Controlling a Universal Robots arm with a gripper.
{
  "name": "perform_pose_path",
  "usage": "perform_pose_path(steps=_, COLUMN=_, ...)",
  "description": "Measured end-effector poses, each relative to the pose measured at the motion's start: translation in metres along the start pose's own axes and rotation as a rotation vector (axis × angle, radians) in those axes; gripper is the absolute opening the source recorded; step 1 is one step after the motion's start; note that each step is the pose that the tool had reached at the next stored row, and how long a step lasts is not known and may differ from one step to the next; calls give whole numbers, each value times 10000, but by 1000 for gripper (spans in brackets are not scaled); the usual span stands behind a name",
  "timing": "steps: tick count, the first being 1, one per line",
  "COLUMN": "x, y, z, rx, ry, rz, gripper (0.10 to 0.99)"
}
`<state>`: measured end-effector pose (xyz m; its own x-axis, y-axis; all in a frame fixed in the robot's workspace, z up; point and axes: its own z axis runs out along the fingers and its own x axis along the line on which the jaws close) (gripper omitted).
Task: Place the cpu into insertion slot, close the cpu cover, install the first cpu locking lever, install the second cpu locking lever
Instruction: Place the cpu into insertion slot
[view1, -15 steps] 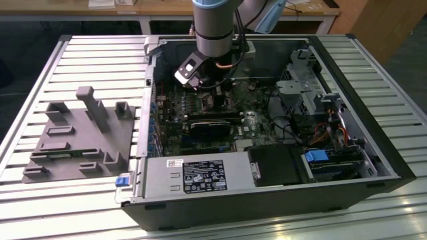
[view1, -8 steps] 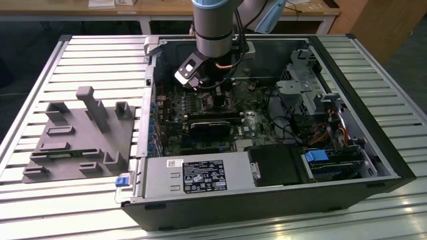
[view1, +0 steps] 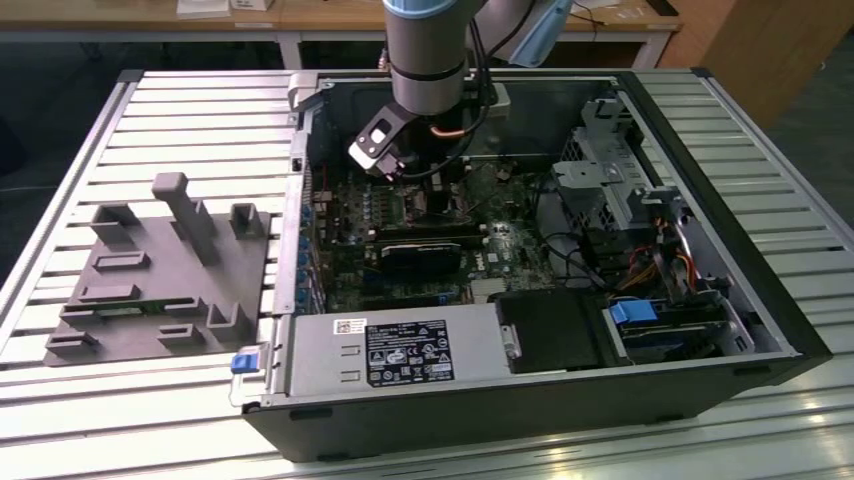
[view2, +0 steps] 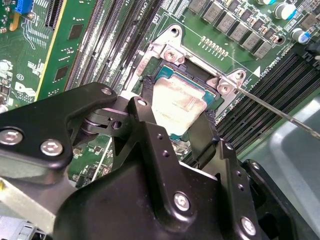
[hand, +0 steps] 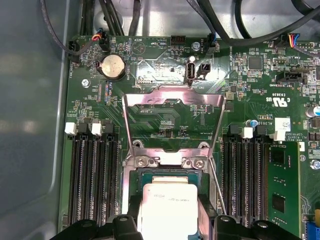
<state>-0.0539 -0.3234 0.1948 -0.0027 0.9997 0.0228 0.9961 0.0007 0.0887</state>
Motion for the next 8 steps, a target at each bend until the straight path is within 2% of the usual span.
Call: perform_pose_path(steps=8, x=0, y=3, z=1, rx=-1, ry=2, rz=1, gripper=533)
